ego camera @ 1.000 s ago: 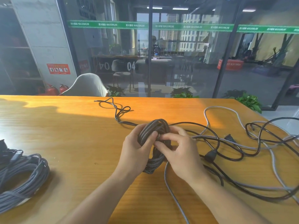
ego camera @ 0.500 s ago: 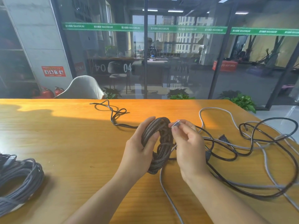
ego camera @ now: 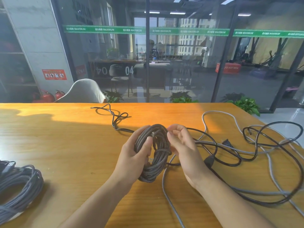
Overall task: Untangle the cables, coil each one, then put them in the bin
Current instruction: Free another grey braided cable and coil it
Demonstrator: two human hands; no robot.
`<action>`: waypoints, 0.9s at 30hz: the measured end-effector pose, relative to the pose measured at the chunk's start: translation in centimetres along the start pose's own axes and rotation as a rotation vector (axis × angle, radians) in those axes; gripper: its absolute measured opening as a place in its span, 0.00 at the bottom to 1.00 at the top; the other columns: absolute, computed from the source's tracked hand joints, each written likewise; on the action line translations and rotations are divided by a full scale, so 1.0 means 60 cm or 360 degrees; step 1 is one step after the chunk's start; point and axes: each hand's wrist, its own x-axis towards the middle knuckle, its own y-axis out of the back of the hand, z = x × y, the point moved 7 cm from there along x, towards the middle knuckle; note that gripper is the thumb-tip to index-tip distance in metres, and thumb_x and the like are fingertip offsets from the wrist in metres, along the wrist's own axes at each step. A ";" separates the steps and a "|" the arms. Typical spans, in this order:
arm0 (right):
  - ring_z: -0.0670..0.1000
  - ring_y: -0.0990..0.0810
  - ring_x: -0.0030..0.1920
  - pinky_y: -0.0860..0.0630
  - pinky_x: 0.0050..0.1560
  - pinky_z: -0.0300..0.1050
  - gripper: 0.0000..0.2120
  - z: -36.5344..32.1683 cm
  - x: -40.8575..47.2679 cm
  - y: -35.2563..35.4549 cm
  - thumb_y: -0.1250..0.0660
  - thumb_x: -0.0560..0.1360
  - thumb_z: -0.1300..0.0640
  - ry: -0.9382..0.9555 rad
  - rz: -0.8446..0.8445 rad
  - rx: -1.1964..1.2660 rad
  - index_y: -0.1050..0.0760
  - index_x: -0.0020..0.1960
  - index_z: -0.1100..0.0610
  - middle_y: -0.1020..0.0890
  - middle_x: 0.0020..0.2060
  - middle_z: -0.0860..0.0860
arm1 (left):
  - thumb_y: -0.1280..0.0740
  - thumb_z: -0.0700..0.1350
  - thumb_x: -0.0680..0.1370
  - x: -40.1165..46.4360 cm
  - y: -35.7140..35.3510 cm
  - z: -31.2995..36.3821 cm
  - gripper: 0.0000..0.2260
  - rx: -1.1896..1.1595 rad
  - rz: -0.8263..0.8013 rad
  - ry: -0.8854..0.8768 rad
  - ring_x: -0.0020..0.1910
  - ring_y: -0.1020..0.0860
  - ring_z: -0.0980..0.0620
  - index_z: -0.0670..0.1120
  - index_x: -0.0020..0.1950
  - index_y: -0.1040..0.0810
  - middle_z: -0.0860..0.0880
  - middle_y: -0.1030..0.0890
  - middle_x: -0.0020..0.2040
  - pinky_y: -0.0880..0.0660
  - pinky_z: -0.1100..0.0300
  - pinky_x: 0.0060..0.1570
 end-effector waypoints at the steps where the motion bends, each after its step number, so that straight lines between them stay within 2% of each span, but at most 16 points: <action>1: 0.36 0.19 0.56 0.26 0.55 0.33 0.11 -0.001 0.000 0.000 0.34 0.83 0.50 0.0004 -0.0034 -0.0048 0.25 0.64 0.49 0.19 0.59 0.43 | 0.33 0.50 0.83 -0.001 -0.002 0.002 0.13 -0.0024 -0.0004 0.0001 0.34 0.31 0.52 0.64 0.66 0.21 0.47 0.26 0.38 0.28 0.61 0.33; 3: 0.33 0.20 0.57 0.25 0.54 0.31 0.17 0.002 0.002 0.003 0.35 0.80 0.45 -0.0001 -0.0081 -0.0103 0.26 0.67 0.45 0.20 0.63 0.43 | 0.33 0.49 0.83 -0.003 -0.004 0.004 0.13 -0.0071 -0.0008 0.0004 0.34 0.30 0.52 0.62 0.66 0.21 0.47 0.26 0.38 0.29 0.62 0.32; 5: 0.42 0.17 0.58 0.23 0.54 0.39 0.19 0.010 0.004 0.001 0.36 0.79 0.41 -0.0098 -0.0133 -0.0071 0.26 0.69 0.43 0.17 0.62 0.46 | 0.34 0.49 0.84 -0.003 -0.004 0.005 0.13 -0.0093 -0.0011 0.0023 0.33 0.31 0.53 0.60 0.67 0.21 0.47 0.26 0.38 0.29 0.62 0.33; 7: 0.52 0.16 0.53 0.21 0.51 0.51 0.19 0.020 0.002 -0.006 0.38 0.81 0.40 -0.0255 -0.0238 0.0022 0.23 0.69 0.45 0.15 0.58 0.51 | 0.34 0.51 0.83 -0.003 -0.004 0.006 0.14 -0.0107 -0.0020 0.0041 0.33 0.31 0.51 0.60 0.68 0.21 0.48 0.25 0.38 0.29 0.61 0.33; 8: 0.54 0.17 0.51 0.21 0.48 0.53 0.19 0.024 0.000 -0.011 0.39 0.83 0.41 -0.0324 -0.0302 0.0066 0.22 0.68 0.48 0.15 0.56 0.54 | 0.34 0.53 0.82 -0.003 -0.003 0.006 0.15 -0.0112 -0.0021 0.0045 0.33 0.31 0.51 0.61 0.69 0.22 0.48 0.23 0.39 0.29 0.60 0.34; 12: 0.55 0.17 0.50 0.22 0.40 0.51 0.16 0.026 -0.003 -0.012 0.37 0.84 0.47 -0.0384 -0.0345 0.0141 0.19 0.65 0.54 0.15 0.55 0.59 | 0.34 0.57 0.79 -0.006 -0.002 0.009 0.18 -0.0080 -0.0020 0.0066 0.37 0.24 0.50 0.63 0.69 0.24 0.48 0.19 0.43 0.24 0.57 0.40; 15: 0.55 0.16 0.48 0.21 0.36 0.48 0.16 0.027 -0.001 -0.007 0.34 0.82 0.48 -0.0361 -0.0261 0.0165 0.20 0.65 0.55 0.16 0.54 0.58 | 0.31 0.56 0.77 -0.006 0.003 0.018 0.21 0.0021 -0.0003 0.0021 0.41 0.19 0.52 0.61 0.71 0.25 0.48 0.17 0.46 0.21 0.60 0.42; 16: 0.54 0.16 0.48 0.21 0.36 0.48 0.16 0.027 -0.002 -0.008 0.33 0.82 0.48 -0.0350 -0.0250 0.0162 0.20 0.65 0.55 0.15 0.54 0.58 | 0.30 0.54 0.77 -0.005 0.003 0.023 0.22 0.0089 -0.0011 -0.0025 0.43 0.18 0.54 0.60 0.71 0.25 0.50 0.16 0.47 0.21 0.62 0.43; 18: 0.53 0.15 0.48 0.21 0.36 0.48 0.16 0.024 -0.005 -0.012 0.33 0.82 0.47 -0.0312 -0.0237 0.0127 0.20 0.65 0.54 0.14 0.55 0.56 | 0.27 0.51 0.77 -0.007 0.001 0.030 0.23 0.0215 -0.0027 -0.0109 0.53 0.16 0.57 0.56 0.72 0.26 0.55 0.14 0.55 0.19 0.62 0.51; 20: 0.52 0.15 0.49 0.20 0.38 0.48 0.17 0.021 -0.008 -0.016 0.32 0.81 0.46 -0.0277 -0.0229 0.0084 0.20 0.65 0.52 0.13 0.55 0.54 | 0.25 0.50 0.77 -0.008 0.004 0.029 0.24 0.0275 0.0033 -0.0140 0.58 0.16 0.56 0.55 0.72 0.26 0.56 0.14 0.58 0.19 0.60 0.56; 22: 0.52 0.14 0.52 0.19 0.40 0.46 0.18 0.021 -0.010 -0.021 0.33 0.81 0.45 -0.0263 -0.0242 0.0046 0.21 0.67 0.51 0.13 0.56 0.51 | 0.26 0.48 0.78 -0.010 0.009 0.029 0.20 0.0322 0.0108 -0.0182 0.55 0.15 0.57 0.55 0.69 0.24 0.56 0.14 0.56 0.18 0.60 0.53; 25: 0.47 0.14 0.56 0.19 0.46 0.41 0.15 0.022 -0.015 -0.029 0.37 0.84 0.46 -0.0259 -0.0284 0.0032 0.22 0.68 0.48 0.13 0.57 0.46 | 0.30 0.46 0.82 -0.012 0.004 0.029 0.15 0.0440 0.0118 -0.0217 0.47 0.15 0.56 0.57 0.68 0.23 0.57 0.14 0.50 0.19 0.62 0.45; 27: 0.46 0.14 0.56 0.19 0.49 0.43 0.14 0.023 -0.017 -0.031 0.38 0.84 0.44 -0.0273 -0.0284 0.0033 0.22 0.67 0.45 0.14 0.57 0.45 | 0.34 0.47 0.84 -0.013 -0.003 0.027 0.14 0.0529 0.0079 -0.0213 0.43 0.16 0.54 0.57 0.69 0.25 0.58 0.14 0.48 0.19 0.61 0.43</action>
